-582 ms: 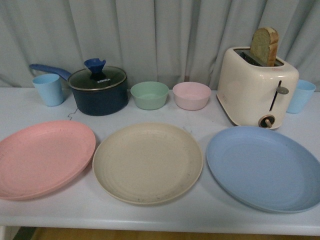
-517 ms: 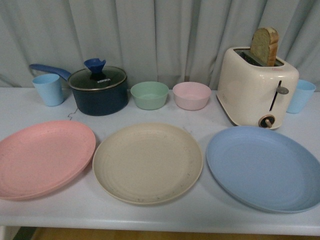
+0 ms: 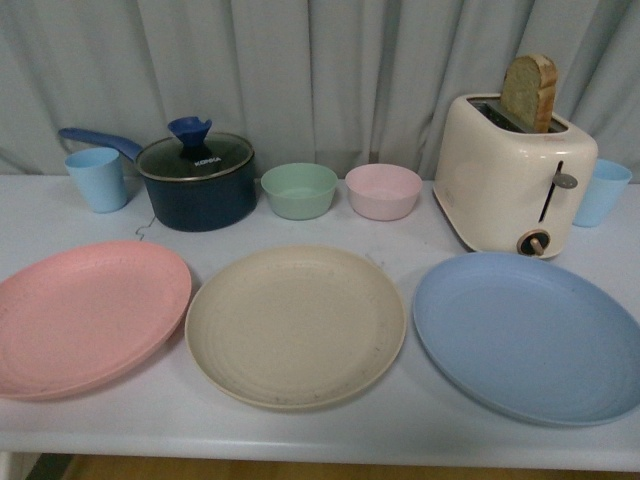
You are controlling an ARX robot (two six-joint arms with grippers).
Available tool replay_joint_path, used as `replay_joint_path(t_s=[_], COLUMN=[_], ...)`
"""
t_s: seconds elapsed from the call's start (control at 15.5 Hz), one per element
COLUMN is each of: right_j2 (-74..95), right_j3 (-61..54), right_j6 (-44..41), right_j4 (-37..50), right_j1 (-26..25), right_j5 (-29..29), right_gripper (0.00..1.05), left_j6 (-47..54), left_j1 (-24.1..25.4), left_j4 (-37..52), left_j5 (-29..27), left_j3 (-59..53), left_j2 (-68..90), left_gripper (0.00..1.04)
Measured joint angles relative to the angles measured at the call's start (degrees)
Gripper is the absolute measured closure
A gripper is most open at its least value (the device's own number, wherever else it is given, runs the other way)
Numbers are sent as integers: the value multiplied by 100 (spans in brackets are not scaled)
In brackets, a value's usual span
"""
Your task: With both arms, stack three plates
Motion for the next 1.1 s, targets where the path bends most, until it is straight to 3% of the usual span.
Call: replay_joint_path(t_s=[0.39,0.45,0.52,0.58,0.71,0.84,1.1], right_j2=[0,0,0,-2,0,-2,-2], right_j3=[0,0,0,0,0,0,0], right_j6=[0,0,2,-11,-13,-13,-13], right_j4=[0,0,-4,9,-4,-2,-2], right_j1=[0,0,0,0,0,0,0], right_j5=[0,0,7,-7,-4,-4,-4], right_gripper=[6,6,6,6,6,6,6], left_j6=[0,-103,-385,-586,-645,-437,293], left_j1=[0,-92,-232,136,503,791,1141], left_j4=[0,-380,-1102,-750,57,282,424], left_j5=[0,-280,-1003,-1213,-570,79,505], left_j3=[0,98,503,833,1408,2103,3335], left_j2=[0,87,870,2024,3807,5552,7997], left_gripper=[7,7,7,7,7,7,7])
